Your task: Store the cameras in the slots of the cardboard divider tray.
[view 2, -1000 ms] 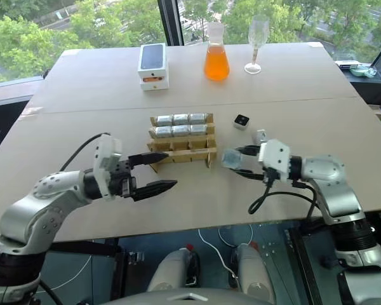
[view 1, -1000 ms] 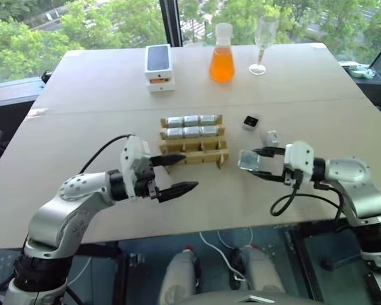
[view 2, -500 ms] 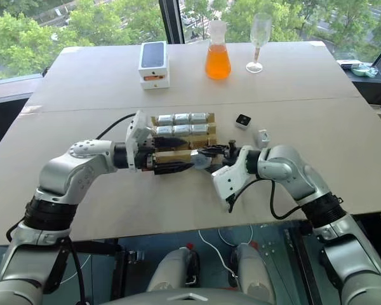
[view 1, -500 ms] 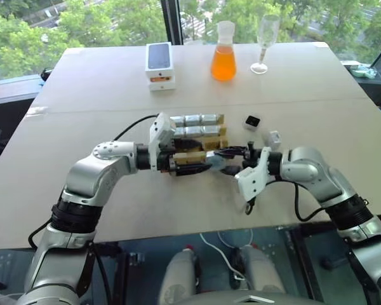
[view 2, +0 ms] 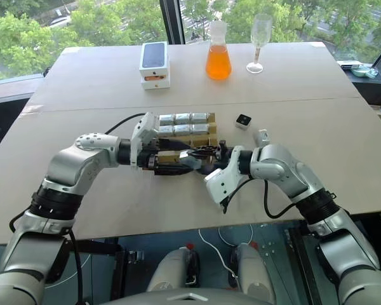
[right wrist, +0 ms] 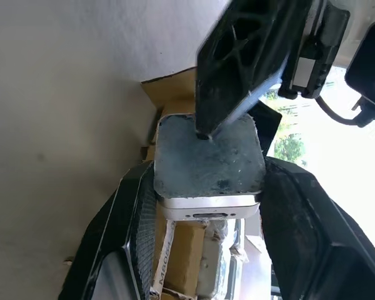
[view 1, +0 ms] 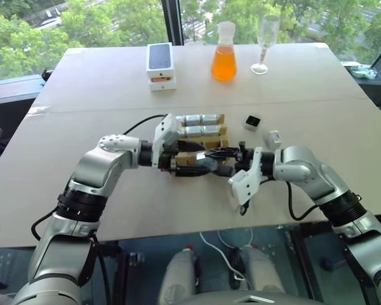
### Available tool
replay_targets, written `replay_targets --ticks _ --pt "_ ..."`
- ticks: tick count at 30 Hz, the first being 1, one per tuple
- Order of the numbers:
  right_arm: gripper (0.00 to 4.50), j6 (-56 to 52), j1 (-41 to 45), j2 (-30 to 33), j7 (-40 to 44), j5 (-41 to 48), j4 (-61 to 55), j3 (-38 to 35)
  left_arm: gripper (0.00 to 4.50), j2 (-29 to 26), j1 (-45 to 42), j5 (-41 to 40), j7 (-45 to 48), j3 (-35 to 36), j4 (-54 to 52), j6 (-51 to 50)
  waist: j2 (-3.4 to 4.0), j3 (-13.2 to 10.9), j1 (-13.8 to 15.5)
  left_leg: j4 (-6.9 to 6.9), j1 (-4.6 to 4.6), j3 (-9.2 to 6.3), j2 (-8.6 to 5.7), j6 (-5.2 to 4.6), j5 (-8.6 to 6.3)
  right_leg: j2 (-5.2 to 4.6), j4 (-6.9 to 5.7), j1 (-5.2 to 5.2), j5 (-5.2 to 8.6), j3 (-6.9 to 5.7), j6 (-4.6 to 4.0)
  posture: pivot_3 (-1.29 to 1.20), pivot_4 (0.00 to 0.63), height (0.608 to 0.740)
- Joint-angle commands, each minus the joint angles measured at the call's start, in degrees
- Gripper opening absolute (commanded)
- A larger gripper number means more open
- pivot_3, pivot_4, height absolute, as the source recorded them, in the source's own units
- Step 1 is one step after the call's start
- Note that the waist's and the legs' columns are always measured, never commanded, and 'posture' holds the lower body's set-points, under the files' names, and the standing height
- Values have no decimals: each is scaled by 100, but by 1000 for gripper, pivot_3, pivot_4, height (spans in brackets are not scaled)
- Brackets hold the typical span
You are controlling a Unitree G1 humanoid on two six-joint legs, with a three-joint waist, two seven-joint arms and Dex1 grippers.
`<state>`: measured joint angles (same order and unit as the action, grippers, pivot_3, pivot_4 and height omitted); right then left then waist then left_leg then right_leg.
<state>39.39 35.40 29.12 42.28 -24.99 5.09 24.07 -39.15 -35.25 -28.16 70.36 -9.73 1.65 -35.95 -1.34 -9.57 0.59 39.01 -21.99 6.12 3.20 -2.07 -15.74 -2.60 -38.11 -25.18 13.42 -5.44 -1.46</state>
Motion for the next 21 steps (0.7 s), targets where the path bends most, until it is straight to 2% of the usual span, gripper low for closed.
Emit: replay_targets --ticks 1,2,5,9,10,11,12,14,16,21 --pt "1800 63 152 63 65 186 -169 -1 2793 -43 -80 51 227 -63 -131 82 0 0 -2 1 0 0 0 0 0 0 0 0 0 0 0 0 150 740" --pt "1800 49 137 73 83 199 -196 10 2218 -9 -66 26 216 -44 -158 46 0 0 -2 1 0 1 0 0 0 0 0 0 0 1 0 0 150 740" --pt "1800 0 105 84 151 239 -251 35 874 30 -69 28 241 -75 -202 -9 0 0 0 4 -3 0 0 0 0 -1 -1 0 0 0 0 0 150 740" --pt "1800 -57 104 89 173 251 -302 3 794 -23 -29 68 389 -207 -246 -44 0 0 -4 6 -2 -2 1 0 0 -1 -4 0 0 0 0 0 150 740" --pt "2836 -116 95 85 178 260 -324 -20 794 -30 -27 106 421 -244 -230 -3 0 0 -3 7 -1 -2 1 0 0 -2 -4 0 0 0 0 0 150 740" --pt "3217 -153 87 82 186 273 -338 -33 794 -22 -34 139 431 -266 -198 33 0 0 -1 7 -1 -2 1 0 0 -1 -5 0 0 0 0 0 150 740" --pt "3780 -180 62 88 187 282 -345 -44 794 -9 -56 172 449 -280 -156 79 0 0 0 8 -2 -1 1 0 0 0 -6 0 0 0 0 0 150 740" --pt "4489 -282 -30 97 134 330 -348 -118 794 13 -123 222 490 -273 -71 166 0 0 1 10 -2 -2 1 0 0 1 -6 0 0 0 0 0 150 740" --pt "4500 -521 -229 163 157 729 -387 -317 794 -40 -207 215 627 -197 6 238 -1 0 3 11 -3 -2 1 -1 0 1 -6 0 0 0 0 0 150 740" --pt "4500 -1677 -1193 497 679 2841 -675 -1117 794 -368 -499 346 1080 192 572 1127 -3 -2 34 16 -9 -6 0 -1 -1 0 -6 0 -1 -7 -1 0 150 740"
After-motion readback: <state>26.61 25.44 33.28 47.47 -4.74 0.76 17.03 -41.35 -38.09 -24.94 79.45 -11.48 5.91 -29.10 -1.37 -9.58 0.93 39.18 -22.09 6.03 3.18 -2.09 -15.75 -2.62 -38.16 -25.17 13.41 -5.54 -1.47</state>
